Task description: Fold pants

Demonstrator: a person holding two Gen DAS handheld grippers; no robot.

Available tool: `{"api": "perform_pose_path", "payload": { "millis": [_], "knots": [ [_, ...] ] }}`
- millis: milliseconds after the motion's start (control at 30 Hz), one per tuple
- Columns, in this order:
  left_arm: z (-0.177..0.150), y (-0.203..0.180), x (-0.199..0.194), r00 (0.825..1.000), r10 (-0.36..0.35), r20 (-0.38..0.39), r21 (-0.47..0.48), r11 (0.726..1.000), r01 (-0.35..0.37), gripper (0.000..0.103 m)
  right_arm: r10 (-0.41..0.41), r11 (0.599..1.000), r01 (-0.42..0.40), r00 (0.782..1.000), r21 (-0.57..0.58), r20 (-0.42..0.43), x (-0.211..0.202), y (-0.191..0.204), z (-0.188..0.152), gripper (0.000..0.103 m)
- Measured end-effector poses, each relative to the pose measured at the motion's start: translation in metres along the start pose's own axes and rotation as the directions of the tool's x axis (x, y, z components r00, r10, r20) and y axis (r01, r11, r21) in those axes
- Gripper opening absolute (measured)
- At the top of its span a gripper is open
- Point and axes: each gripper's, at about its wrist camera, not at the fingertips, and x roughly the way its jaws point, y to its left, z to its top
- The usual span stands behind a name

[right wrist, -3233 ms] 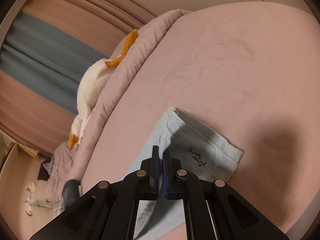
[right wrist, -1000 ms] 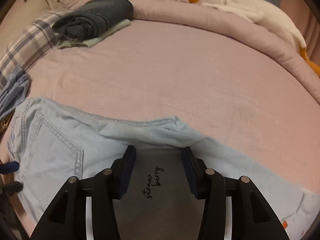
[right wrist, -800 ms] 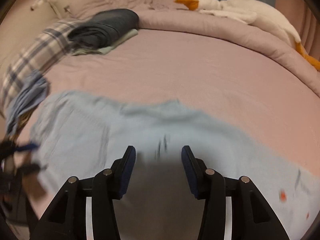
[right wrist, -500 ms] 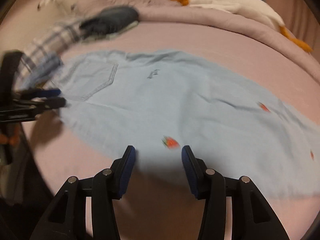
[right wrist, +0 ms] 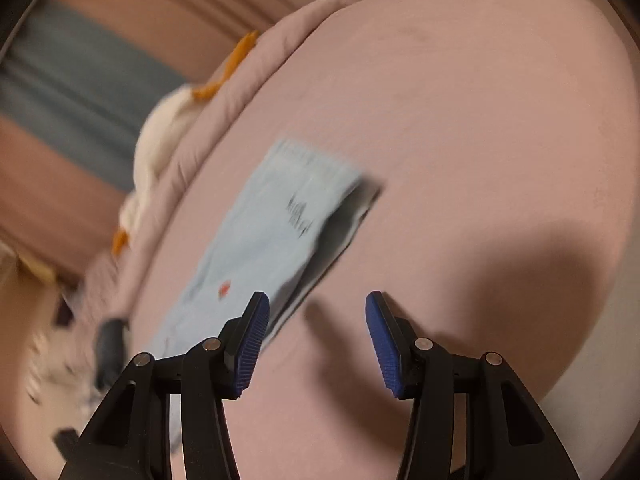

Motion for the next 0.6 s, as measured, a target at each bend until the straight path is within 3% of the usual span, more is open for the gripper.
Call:
{"api": "perform_pose_path", "payload": {
  "millis": [267,300,333,367,467,533,600],
  "knots": [
    [0.026,-0.021,0.046,0.996,-0.083,-0.029,-0.073,0.994,0.081,0.066,0.017,0.999,-0.017,1.000,-0.028,0.001,0.033,0.005,0.039,0.050],
    [0.030,-0.021,0.050,0.995,-0.098,-0.033,-0.085,0.992,0.095,0.066,0.017,0.999,-0.017,1.000,-0.035,0.004,0.036,0.006,0.041,0.046],
    [0.033,-0.023,0.054,0.993,-0.108,-0.039,-0.095,0.990,0.104,0.066,0.021,0.999,-0.021,1.000,-0.041,-0.003,0.033,0.003,0.041,0.026],
    [0.035,-0.023,0.060,0.993,-0.107,-0.046,-0.103,0.989,0.102,0.066,0.031,0.999,-0.031,0.999,-0.036,-0.020,0.037,0.003,0.042,0.017],
    [0.034,-0.017,0.073,0.995,-0.056,-0.084,-0.108,0.993,0.047,0.061,0.026,0.998,-0.026,1.000,-0.050,-0.006,0.024,0.001,0.045,0.015],
    [0.031,-0.014,0.070,0.996,-0.070,-0.060,-0.110,0.992,0.063,0.060,0.050,0.998,-0.050,0.999,-0.043,0.010,0.016,-0.001,0.047,0.015],
    [0.030,-0.014,0.068,0.996,-0.070,-0.061,-0.098,0.993,0.064,0.059,-0.002,0.999,0.002,1.000,-0.033,-0.025,0.031,-0.005,0.045,0.015]
  ]
}}
